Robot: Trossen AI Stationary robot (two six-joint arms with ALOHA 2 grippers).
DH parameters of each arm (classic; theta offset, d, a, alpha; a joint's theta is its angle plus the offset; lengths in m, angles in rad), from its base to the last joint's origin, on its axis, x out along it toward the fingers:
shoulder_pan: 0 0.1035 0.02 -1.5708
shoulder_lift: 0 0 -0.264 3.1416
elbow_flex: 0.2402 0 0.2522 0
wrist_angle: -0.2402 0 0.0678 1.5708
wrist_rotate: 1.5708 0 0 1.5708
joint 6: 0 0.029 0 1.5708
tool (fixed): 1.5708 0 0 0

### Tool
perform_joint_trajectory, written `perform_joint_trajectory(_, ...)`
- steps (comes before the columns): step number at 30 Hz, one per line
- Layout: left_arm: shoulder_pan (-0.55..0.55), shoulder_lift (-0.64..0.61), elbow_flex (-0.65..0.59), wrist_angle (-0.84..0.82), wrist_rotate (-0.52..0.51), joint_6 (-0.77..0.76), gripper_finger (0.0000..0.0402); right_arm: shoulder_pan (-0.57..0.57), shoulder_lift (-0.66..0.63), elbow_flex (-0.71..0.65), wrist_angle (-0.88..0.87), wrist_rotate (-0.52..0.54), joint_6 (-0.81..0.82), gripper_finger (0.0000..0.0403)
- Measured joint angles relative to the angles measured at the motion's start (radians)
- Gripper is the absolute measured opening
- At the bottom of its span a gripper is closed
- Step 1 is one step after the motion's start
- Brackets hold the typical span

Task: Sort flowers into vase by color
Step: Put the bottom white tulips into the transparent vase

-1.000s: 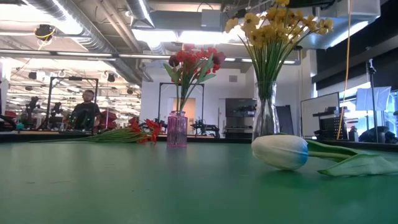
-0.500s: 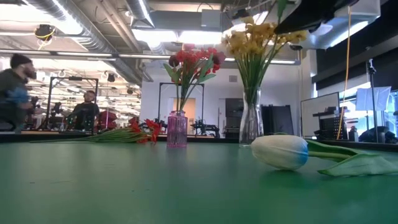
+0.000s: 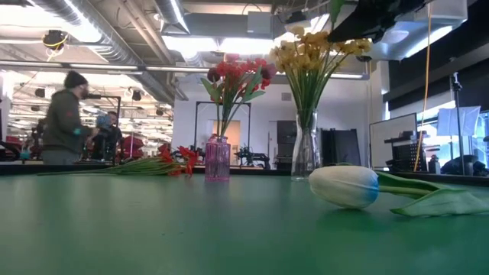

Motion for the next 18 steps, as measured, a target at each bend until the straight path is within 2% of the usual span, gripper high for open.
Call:
perform_joint_trajectory(8, 0.0, 0.0, 0.0, 0.0, 0.0, 0.0, 0.0118, -0.102, 0.001, 0.061, -0.017, -0.011, -0.023, 0.0001)
perform_joint_trajectory(18, 0.0, 0.0, 0.0, 0.002, 0.0, 0.0, 0.0118, -0.284, 0.066, 0.097, -0.016, -0.254, -0.02, 0.0001)
